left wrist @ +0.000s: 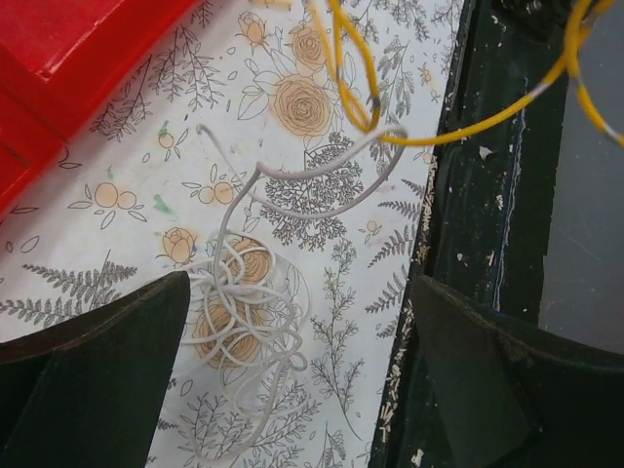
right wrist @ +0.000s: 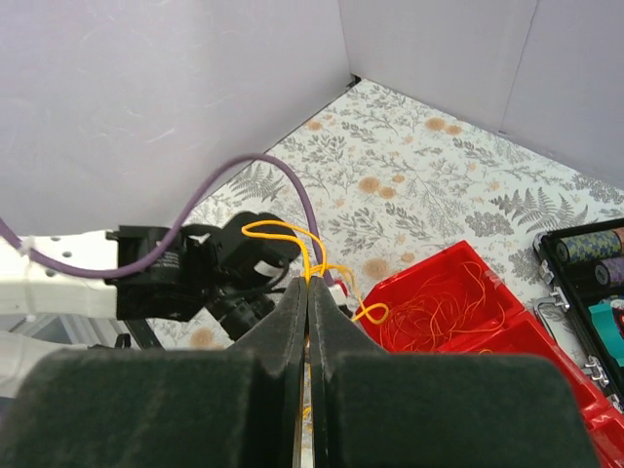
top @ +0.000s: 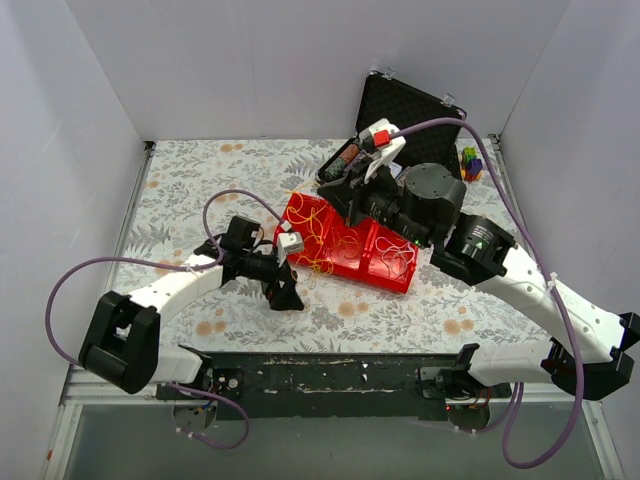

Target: Untangle the cables

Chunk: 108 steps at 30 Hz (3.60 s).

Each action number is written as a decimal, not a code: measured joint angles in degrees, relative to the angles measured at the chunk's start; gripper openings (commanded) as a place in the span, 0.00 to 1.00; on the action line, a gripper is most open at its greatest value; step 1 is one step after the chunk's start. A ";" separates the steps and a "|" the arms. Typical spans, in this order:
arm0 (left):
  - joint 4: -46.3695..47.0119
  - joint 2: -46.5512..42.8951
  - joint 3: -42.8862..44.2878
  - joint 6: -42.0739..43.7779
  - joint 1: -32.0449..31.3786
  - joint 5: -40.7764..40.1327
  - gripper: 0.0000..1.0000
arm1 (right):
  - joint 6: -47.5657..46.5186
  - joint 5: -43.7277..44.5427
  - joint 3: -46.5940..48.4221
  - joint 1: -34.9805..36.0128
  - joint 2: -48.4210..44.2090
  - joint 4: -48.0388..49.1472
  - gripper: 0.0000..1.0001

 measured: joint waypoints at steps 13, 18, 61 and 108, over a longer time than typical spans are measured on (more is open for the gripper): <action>9.99 1.81 -7.74 0.37 -2.80 -8.00 0.00 | -0.17 -0.17 3.80 0.00 -0.48 -0.76 0.01; 11.21 0.02 -7.74 0.22 -2.80 -9.46 0.00 | -0.81 0.48 4.22 0.00 -0.98 -1.36 0.01; 5.14 -13.18 -10.73 7.17 9.60 -29.11 0.00 | -16.35 13.25 8.07 -8.41 0.92 -0.57 0.01; -1.46 -15.78 -5.29 5.11 9.60 -21.00 0.00 | 1.05 -3.26 -19.96 -21.42 21.77 7.98 0.76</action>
